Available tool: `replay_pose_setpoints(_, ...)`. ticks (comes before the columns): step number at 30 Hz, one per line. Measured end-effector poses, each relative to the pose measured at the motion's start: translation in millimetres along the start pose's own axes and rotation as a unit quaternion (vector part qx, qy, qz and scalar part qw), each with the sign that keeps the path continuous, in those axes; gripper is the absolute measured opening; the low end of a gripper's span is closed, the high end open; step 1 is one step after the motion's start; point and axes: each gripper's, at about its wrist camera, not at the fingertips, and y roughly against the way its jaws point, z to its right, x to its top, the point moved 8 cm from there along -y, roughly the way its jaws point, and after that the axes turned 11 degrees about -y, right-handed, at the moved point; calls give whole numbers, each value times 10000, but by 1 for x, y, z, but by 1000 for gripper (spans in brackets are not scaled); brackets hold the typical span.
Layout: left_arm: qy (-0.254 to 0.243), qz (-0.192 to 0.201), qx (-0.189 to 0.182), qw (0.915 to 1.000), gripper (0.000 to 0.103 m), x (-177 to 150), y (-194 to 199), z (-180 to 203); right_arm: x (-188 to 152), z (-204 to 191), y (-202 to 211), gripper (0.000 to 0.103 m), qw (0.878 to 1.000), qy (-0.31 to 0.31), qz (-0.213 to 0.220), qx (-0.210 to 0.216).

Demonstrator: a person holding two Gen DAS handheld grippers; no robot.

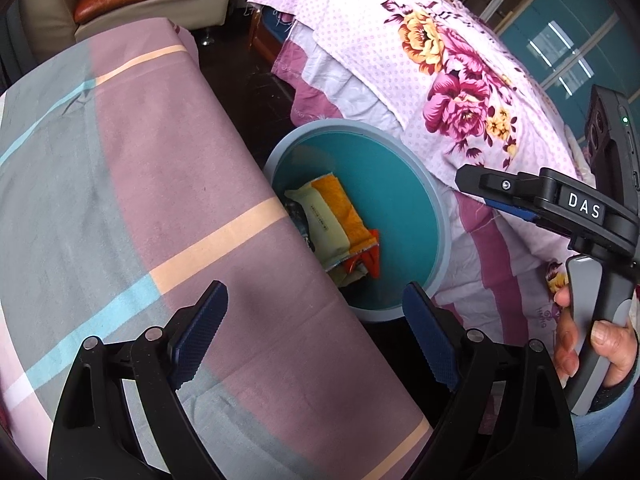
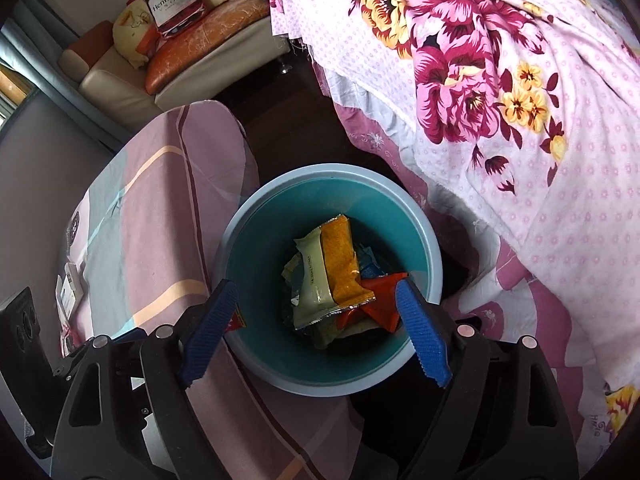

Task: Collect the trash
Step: 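Move both open grippers toward the pink wrapper and white cup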

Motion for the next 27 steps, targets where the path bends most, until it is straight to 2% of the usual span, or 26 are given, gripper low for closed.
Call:
replay_pose_setpoints(13,145,228,28,9996,90,-17,30,-15,-19,-30,14,79,9997,234,-41,7)
replay_pose_setpoints(27,641,596,101,9961,91,-55,77,-69,-56,-107,21,79,9965,825,-137,55)
